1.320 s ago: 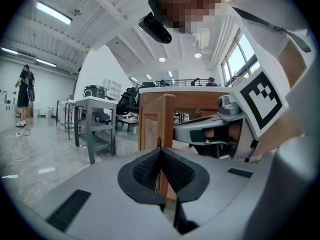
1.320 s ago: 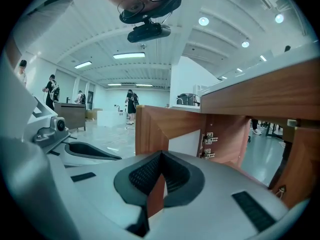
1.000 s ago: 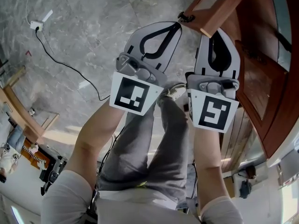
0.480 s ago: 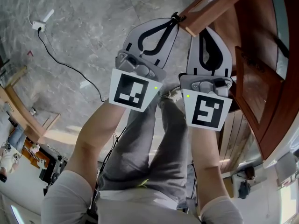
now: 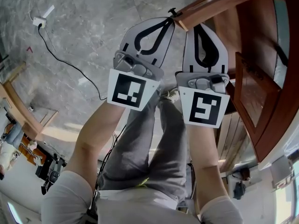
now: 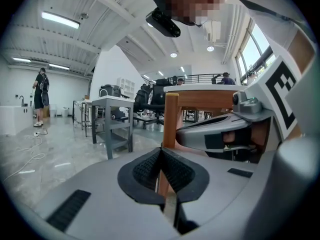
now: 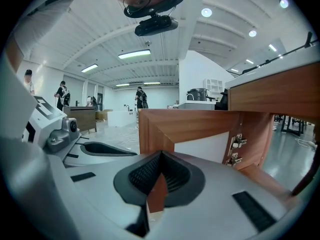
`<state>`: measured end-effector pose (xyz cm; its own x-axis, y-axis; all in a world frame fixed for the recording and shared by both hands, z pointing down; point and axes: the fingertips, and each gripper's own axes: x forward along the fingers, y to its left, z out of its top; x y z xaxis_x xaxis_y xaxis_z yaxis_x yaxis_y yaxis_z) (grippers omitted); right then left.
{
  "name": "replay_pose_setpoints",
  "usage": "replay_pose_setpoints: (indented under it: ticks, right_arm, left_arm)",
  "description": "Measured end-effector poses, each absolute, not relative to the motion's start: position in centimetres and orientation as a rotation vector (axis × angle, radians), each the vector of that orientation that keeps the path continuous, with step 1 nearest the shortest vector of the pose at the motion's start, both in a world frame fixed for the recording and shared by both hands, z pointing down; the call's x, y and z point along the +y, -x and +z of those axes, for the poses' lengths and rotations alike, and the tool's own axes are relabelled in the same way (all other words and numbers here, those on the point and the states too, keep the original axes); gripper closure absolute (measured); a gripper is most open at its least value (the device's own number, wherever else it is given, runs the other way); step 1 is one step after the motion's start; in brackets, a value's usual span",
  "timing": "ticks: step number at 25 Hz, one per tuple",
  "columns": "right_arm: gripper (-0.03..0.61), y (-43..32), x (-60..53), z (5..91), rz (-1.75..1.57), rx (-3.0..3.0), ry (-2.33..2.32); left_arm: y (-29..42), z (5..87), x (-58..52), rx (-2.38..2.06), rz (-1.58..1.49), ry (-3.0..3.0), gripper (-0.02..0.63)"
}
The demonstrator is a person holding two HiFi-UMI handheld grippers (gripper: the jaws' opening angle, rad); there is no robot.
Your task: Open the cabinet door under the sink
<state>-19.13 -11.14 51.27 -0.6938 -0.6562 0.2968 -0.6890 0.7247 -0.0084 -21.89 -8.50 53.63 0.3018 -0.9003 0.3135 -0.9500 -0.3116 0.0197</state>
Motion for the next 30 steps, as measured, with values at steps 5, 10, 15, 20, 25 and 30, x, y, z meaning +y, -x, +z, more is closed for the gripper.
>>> replay_pose_setpoints:
  ticks: [5,10,15,20,25,30]
  right_arm:
    - [0.548,19.6,-11.4,51.3,0.183,-2.658,-1.056]
    - [0.548,20.6,-11.9,51.2,0.157,-2.678,-1.022]
    - [0.546,21.7,-11.8,50.6,0.15,-2.712,-1.008]
    - [0.546,21.9,-11.9,50.8,0.147,-2.7,-0.984]
    - [0.546,21.7,-12.5,50.0,0.144,-2.699,-1.012]
    - [0.546,20.0,-12.2,48.4,0.142,-2.673,-1.044]
  left_arm:
    - [22.0,53.5,-8.1,-1.712,0.37,-2.352,0.598]
    - [22.2,53.6,-7.8,-1.717,0.388,-2.345,0.598]
    - [22.3,53.3,-7.7,-1.718,0.391,-2.348,0.598]
    - [22.6,52.9,-8.1,-1.728,0.386,-2.347,0.598]
    - [22.6,52.4,-8.1,-1.722,0.388,-2.356,0.598]
    - [22.2,50.7,-8.4,-1.726,0.365,-2.368,0.598]
